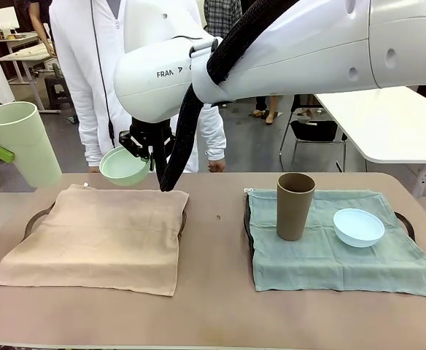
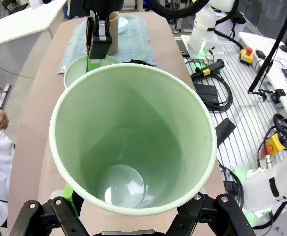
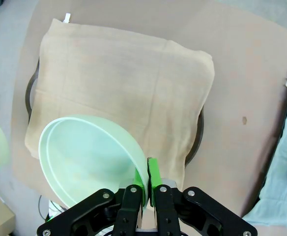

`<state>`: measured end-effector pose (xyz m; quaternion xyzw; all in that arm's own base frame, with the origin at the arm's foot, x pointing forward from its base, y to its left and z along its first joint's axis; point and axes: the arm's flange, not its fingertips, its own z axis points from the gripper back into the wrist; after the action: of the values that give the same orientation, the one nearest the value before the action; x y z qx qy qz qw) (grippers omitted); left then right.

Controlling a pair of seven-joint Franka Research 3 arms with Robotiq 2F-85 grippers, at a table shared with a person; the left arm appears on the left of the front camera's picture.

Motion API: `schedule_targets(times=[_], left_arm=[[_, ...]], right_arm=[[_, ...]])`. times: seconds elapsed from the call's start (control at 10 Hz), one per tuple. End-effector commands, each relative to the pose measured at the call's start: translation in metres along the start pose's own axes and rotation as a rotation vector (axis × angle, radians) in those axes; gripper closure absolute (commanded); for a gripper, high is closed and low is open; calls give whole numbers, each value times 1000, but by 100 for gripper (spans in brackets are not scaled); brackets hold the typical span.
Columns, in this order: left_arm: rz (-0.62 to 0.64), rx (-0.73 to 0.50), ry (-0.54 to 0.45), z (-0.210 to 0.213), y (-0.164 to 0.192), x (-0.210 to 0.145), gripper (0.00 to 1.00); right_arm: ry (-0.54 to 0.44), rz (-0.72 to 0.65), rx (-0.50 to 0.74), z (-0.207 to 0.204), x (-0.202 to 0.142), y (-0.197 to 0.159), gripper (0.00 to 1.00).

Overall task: Set up a tray with a mat and arrange the tableware.
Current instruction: Place the Picnic Bowl and Reusable plastic cup back onto the Handle tray in front of the human's position.

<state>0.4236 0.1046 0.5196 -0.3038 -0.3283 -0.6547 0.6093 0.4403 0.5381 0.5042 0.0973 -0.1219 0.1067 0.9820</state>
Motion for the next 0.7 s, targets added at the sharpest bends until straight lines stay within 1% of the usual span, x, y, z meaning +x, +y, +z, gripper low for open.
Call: schedule_targets(times=[0.0,0.5,0.6], left_arm=[[-15,1,7,2,0,1,100],[-15,1,7,2,0,1,100],[0,0,0,0,0,0,14]], right_arm=[[0,1,0,0,-1,0,98],[0,1,0,0,-1,0,98],[0,0,0,0,0,0,95]])
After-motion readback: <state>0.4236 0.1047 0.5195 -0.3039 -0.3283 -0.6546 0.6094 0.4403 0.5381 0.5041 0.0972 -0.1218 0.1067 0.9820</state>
